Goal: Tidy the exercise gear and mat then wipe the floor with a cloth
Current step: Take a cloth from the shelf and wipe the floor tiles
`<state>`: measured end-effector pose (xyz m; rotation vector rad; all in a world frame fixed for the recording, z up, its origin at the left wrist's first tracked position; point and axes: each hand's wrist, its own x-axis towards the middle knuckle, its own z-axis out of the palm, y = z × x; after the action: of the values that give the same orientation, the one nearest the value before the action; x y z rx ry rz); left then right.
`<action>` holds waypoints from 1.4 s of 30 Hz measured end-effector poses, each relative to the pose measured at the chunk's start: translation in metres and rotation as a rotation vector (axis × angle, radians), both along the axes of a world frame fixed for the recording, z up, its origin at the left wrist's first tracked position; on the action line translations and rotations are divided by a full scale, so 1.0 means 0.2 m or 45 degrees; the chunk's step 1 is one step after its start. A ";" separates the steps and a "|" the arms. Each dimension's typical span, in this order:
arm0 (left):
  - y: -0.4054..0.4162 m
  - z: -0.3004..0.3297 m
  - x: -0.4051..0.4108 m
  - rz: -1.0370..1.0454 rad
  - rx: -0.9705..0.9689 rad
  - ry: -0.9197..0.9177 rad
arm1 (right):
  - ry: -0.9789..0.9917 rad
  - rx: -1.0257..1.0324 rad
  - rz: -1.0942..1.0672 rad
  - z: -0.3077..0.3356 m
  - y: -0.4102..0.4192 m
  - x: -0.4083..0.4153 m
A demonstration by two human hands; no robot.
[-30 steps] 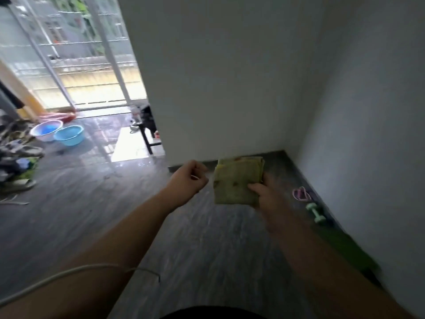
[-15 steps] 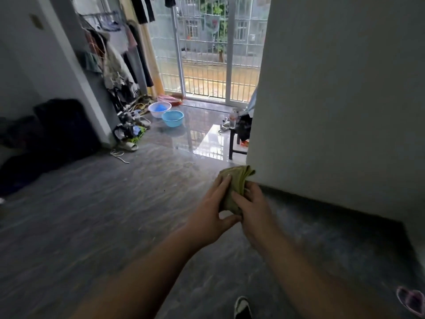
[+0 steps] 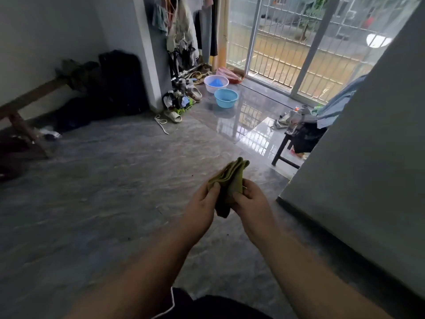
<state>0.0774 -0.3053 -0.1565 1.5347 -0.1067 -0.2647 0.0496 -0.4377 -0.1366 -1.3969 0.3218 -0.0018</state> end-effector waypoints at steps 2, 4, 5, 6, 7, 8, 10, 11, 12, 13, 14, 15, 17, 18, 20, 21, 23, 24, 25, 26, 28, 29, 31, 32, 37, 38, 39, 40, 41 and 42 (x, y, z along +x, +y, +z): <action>0.02 -0.07 0.18 0.100 -0.105 0.193 | 0.067 -0.006 -0.036 -0.06 -0.02 0.18; 0.05 -0.14 0.39 0.193 -0.182 0.305 | 0.135 0.015 -0.078 -0.09 -0.04 0.36; 0.06 -0.16 0.50 0.227 -0.217 0.346 | 0.162 0.022 -0.095 -0.11 -0.05 0.46; 0.08 -0.20 0.63 0.253 -0.256 0.383 | 0.189 0.030 -0.120 -0.13 -0.07 0.56; 0.10 -0.22 0.75 0.267 -0.298 0.428 | 0.220 0.044 -0.159 -0.15 -0.08 0.66; 0.12 -0.24 0.87 0.271 -0.351 0.481 | 0.245 0.059 -0.200 -0.17 -0.10 0.76; 0.15 -0.27 1.12 0.288 -0.440 0.601 | 0.290 0.105 -0.281 -0.22 -0.13 0.94; 0.17 -0.28 1.22 0.308 -0.472 0.661 | 0.315 0.139 -0.326 -0.23 -0.13 1.01; 0.18 -0.30 1.33 0.329 -0.493 0.709 | 0.331 0.172 -0.370 -0.24 -0.14 1.08; 0.19 -0.30 1.43 0.333 -0.519 0.742 | 0.334 0.196 -0.413 -0.24 -0.14 1.14; 0.19 -0.31 1.53 0.312 -0.524 0.769 | 0.338 0.215 -0.456 -0.25 -0.15 1.21; 0.18 -0.31 1.62 0.267 -0.530 0.801 | 0.352 0.230 -0.497 -0.25 -0.15 1.28; 0.14 -0.32 1.80 0.193 -0.499 0.841 | 0.383 0.267 -0.574 -0.26 -0.19 1.40; 0.11 -0.34 1.89 0.172 -0.454 0.843 | 0.402 0.294 -0.603 -0.27 -0.22 1.45; 0.03 -0.37 2.05 0.152 -0.349 0.834 | 0.428 0.349 -0.652 -0.30 -0.32 1.56; -0.02 -0.39 2.14 0.137 -0.314 0.836 | 0.439 0.363 -0.680 -0.31 -0.38 1.62; -0.14 -0.43 2.30 0.111 -0.277 0.845 | 0.466 0.397 -0.705 -0.36 -0.52 1.74; -0.21 -0.45 2.39 0.101 -0.260 0.846 | 0.476 0.417 -0.706 -0.38 -0.59 1.82; -0.27 -0.47 2.47 0.099 -0.247 0.847 | 0.484 0.436 -0.707 -0.42 -0.67 1.89; -0.35 -0.50 2.56 0.099 -0.232 0.844 | 0.491 0.458 -0.706 -0.45 -0.75 1.97; -0.49 -0.54 2.73 0.094 -0.225 0.842 | 0.508 0.492 -0.693 -0.52 -0.90 2.13; -0.57 -0.57 2.82 0.099 -0.212 0.855 | 0.529 0.499 -0.677 -0.56 -0.98 2.23; -0.70 -0.60 2.97 0.116 -0.188 0.907 | 0.608 0.485 -0.668 -0.62 -1.12 2.41; -0.75 -0.62 3.04 0.111 -0.193 0.942 | 0.645 0.465 -0.677 -0.66 -1.18 2.49; -0.98 -0.81 3.42 0.096 -0.185 1.092 | 0.723 0.319 -0.665 -0.89 -1.42 2.89; -1.01 -0.87 3.50 0.092 -0.176 1.115 | 0.728 0.309 -0.670 -0.95 -1.45 2.97; -1.03 -0.94 3.57 0.088 -0.163 1.132 | 0.748 0.286 -0.683 -1.02 -1.48 3.03; -1.05 -1.02 3.65 0.074 -0.137 1.139 | 0.771 0.265 -0.698 -1.10 -1.50 3.09; -1.07 -1.09 3.73 0.049 -0.104 1.140 | 0.784 0.239 -0.710 -1.17 -1.52 3.15; -1.09 -1.18 3.80 0.014 -0.070 1.141 | 0.796 0.213 -0.724 -1.25 -1.54 3.20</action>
<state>0.8380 -0.5229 -0.3924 1.2413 0.5949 -0.9029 0.6895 -0.7454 -0.3873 -1.0728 1.2045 -0.0058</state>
